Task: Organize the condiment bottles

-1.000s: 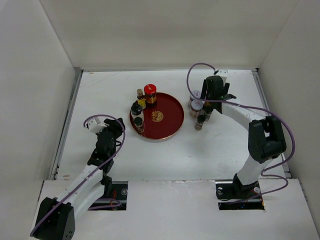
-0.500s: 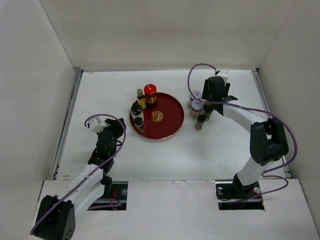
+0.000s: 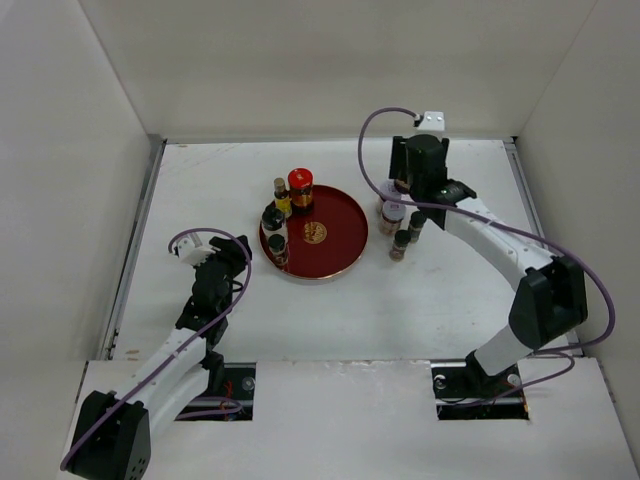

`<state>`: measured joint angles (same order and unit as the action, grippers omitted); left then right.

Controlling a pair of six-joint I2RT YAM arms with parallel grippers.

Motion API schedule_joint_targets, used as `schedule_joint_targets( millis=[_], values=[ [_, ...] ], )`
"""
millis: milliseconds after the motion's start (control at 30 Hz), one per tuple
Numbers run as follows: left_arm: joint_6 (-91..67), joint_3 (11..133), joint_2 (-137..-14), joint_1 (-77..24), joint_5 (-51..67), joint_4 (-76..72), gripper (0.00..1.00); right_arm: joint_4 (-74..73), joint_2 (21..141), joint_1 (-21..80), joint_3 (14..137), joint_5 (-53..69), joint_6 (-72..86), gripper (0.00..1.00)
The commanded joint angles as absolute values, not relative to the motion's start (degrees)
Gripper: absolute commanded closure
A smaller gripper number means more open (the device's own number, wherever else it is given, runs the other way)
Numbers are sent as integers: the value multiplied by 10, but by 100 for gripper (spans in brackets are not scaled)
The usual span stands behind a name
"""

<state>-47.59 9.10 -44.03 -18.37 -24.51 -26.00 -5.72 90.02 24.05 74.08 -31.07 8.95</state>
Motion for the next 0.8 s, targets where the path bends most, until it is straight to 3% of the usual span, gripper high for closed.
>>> schedule_joint_targets(
  millis=[0,367,767],
  values=[
    [-483,92,-431,-180,-239,-291,54,25,881,300,820,-314,65,52],
    [-483,92,-431,-177,-237,-287,54,33,1036,403,942,-261,91,52],
    [-483,93,-423,-178,-236,-286,54,36,1126,415,969,-248,112,51]
  ],
)
